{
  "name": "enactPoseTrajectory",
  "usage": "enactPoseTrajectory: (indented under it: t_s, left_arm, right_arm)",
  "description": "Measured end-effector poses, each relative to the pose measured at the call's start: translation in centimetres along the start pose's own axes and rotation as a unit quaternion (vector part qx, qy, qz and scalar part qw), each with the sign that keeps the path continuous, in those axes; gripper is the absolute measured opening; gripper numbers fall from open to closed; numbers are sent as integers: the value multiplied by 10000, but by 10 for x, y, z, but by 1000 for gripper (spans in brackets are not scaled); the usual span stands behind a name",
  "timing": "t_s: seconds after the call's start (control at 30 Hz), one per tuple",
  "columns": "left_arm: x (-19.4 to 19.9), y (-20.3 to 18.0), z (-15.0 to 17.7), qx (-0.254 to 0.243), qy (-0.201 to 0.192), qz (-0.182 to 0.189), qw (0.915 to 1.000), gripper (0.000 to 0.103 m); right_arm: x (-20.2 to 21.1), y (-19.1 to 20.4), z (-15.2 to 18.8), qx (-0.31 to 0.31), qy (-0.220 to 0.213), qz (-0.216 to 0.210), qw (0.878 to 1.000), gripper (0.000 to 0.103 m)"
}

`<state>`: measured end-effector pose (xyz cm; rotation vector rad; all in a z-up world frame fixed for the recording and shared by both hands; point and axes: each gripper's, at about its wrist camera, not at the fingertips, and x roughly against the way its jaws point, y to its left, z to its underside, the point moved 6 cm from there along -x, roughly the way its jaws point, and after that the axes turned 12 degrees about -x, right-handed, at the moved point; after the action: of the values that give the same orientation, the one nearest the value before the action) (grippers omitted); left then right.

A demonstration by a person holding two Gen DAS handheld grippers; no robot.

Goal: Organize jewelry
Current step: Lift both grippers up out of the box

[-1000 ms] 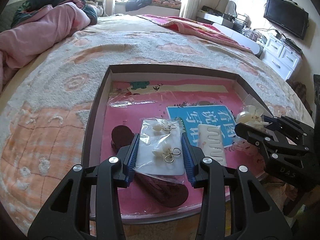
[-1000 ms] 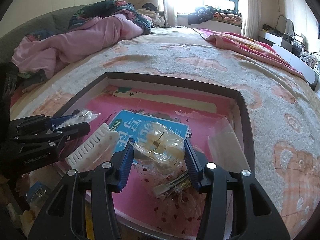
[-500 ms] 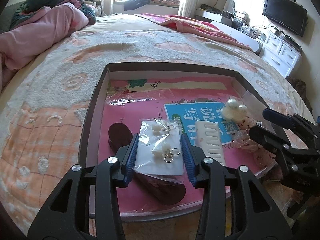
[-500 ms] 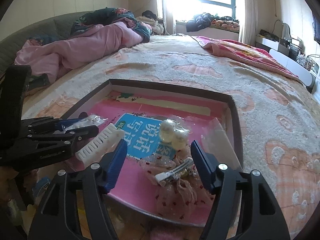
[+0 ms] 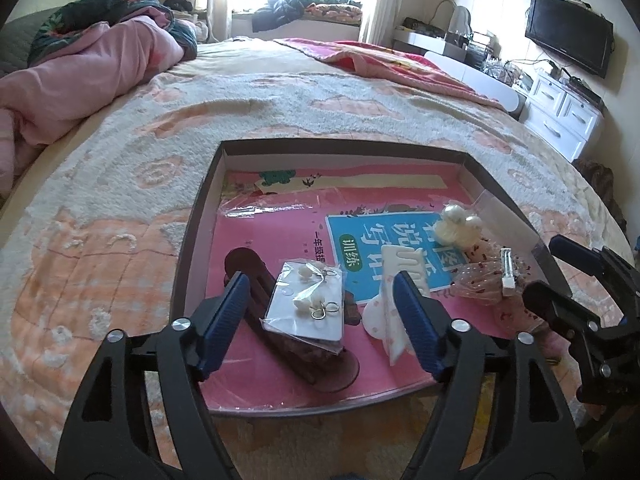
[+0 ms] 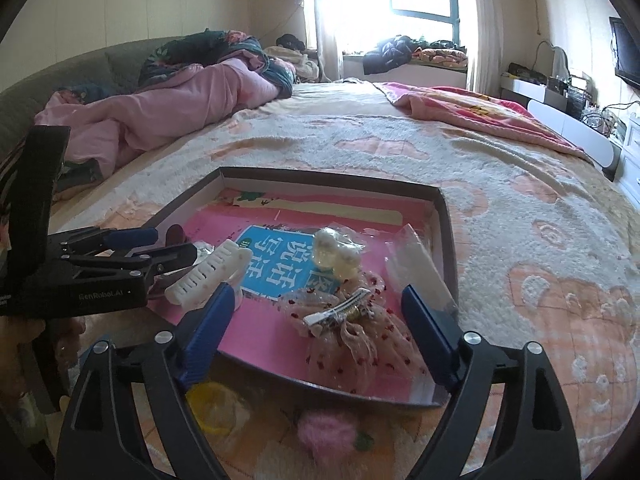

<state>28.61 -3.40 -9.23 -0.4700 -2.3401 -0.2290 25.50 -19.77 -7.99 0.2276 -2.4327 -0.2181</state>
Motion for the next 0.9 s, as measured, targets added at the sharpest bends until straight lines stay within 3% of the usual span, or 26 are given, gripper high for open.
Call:
enactPoseTrajectory:
  t_s: [0.33, 0.9]
  left_arm:
    - [27, -2, 0, 59, -240, -92, 9997, 88]
    - [71, -3, 15, 84, -483, -320, 9983, 89]
  right_arm:
    - [23, -3, 3, -23, -189, 10, 9998, 89]
    - [57, -3, 15, -61, -301, -100, 9995, 89]
